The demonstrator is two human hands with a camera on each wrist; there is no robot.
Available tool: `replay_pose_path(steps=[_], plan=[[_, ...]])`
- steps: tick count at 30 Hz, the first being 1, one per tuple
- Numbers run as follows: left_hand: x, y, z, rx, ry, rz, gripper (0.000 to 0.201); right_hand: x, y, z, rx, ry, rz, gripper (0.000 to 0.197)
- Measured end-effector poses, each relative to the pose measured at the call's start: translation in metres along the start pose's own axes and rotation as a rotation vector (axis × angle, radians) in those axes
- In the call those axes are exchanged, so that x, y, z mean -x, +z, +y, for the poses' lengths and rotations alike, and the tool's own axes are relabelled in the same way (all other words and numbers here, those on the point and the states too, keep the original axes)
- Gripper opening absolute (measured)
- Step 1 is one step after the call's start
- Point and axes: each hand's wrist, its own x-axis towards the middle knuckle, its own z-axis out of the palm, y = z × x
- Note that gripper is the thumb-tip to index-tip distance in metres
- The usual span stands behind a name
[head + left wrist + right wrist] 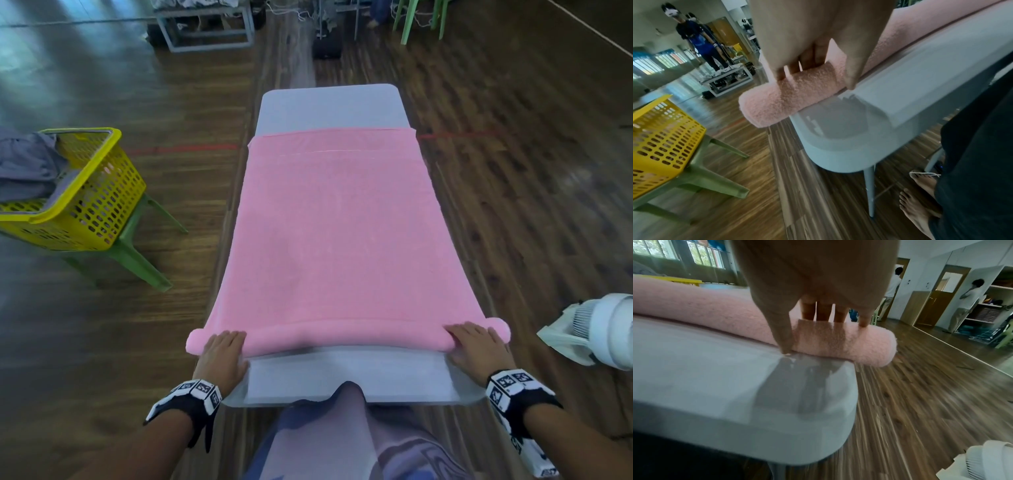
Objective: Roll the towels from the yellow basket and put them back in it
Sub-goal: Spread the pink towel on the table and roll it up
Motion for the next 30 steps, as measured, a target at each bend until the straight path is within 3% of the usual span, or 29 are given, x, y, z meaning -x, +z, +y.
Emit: replay_pose_path(steps=[4,9,12,15,18,22,26,28,30], plan=[[0.0,-0.004,-0.005,-0.016,-0.011,-0.017,0.037,-0.002,-0.009,-0.002,0.085,0.038,-0.046,0.045],[-0.022,-0.015,-0.011,0.005,-0.021,0.095,0.044,-0.017,-0.026,-0.007,-0.085,0.03,0.076,0.047],[-0.016,-0.005,-0.013,-0.017,-0.006,0.047,0.052,-0.006,-0.015,-0.011,-0.097,-0.012,0.04,0.051],[-0.001,-0.003,-0.009,-0.062,-0.015,0.014,0.039,0.003,-0.005,-0.005,-0.051,-0.015,0.032,0.046],[-0.006,-0.011,-0.01,-0.106,-0.002,0.015,0.05,-0.007,-0.018,-0.001,0.004,0.007,-0.046,0.042],[-0.021,-0.019,-0.012,-0.023,-0.046,0.113,0.049,-0.023,-0.026,0.0,-0.094,0.004,0.061,0.042],[-0.012,-0.004,-0.018,-0.054,0.008,0.008,0.053,-0.009,-0.007,0.0,-0.086,-0.066,0.046,0.053],[-0.005,-0.004,-0.017,-0.043,0.005,-0.018,0.049,-0.002,-0.001,0.004,-0.082,-0.063,0.109,0.049],[-0.01,-0.01,-0.015,-0.071,-0.002,-0.029,0.044,-0.003,-0.007,0.005,-0.011,-0.072,0.08,0.043]])
